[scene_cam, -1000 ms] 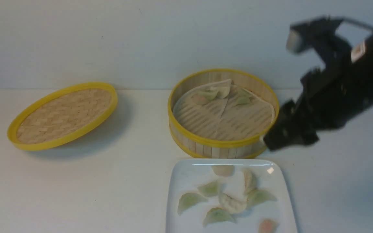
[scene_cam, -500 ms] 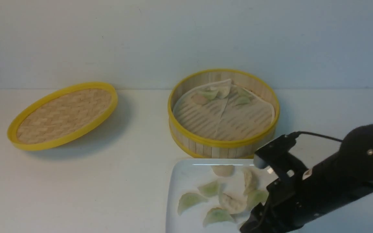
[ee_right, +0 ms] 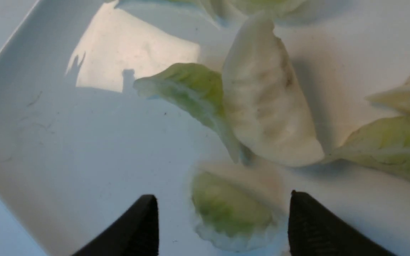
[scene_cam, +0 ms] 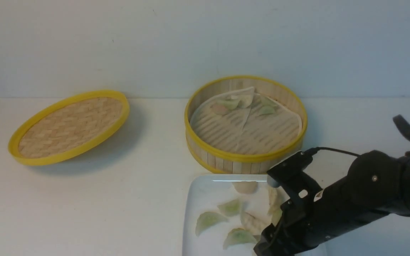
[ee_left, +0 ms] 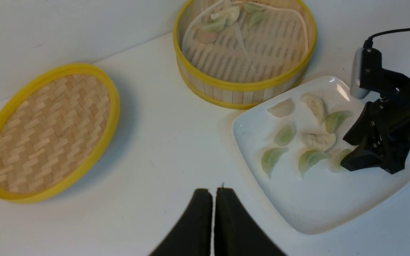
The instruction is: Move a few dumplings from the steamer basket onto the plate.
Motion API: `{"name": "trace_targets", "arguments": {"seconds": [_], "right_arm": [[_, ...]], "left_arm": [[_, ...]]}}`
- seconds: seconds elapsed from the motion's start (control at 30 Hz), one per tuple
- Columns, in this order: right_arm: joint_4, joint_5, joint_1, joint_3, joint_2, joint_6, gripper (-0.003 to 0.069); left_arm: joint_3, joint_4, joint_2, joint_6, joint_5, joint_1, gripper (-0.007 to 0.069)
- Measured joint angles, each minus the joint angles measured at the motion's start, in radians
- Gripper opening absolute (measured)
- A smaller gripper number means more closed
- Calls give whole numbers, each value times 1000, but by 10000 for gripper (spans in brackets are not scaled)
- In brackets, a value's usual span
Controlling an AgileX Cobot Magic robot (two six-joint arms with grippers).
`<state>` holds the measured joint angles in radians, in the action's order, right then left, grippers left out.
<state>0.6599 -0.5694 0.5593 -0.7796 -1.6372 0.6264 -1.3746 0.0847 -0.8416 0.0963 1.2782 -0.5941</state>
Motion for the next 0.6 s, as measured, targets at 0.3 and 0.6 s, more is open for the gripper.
{"name": "trace_targets", "arguments": {"seconds": [0.3, 0.6], "right_arm": [[-43, -114, 0, -78, 119, -71, 393], [-321, -242, 0, -297, 556, -314, -1]], "left_arm": [[0, -7, 0, 0, 0, 0, -6], [0, -7, 0, 0, -16, 0, -6]]}}
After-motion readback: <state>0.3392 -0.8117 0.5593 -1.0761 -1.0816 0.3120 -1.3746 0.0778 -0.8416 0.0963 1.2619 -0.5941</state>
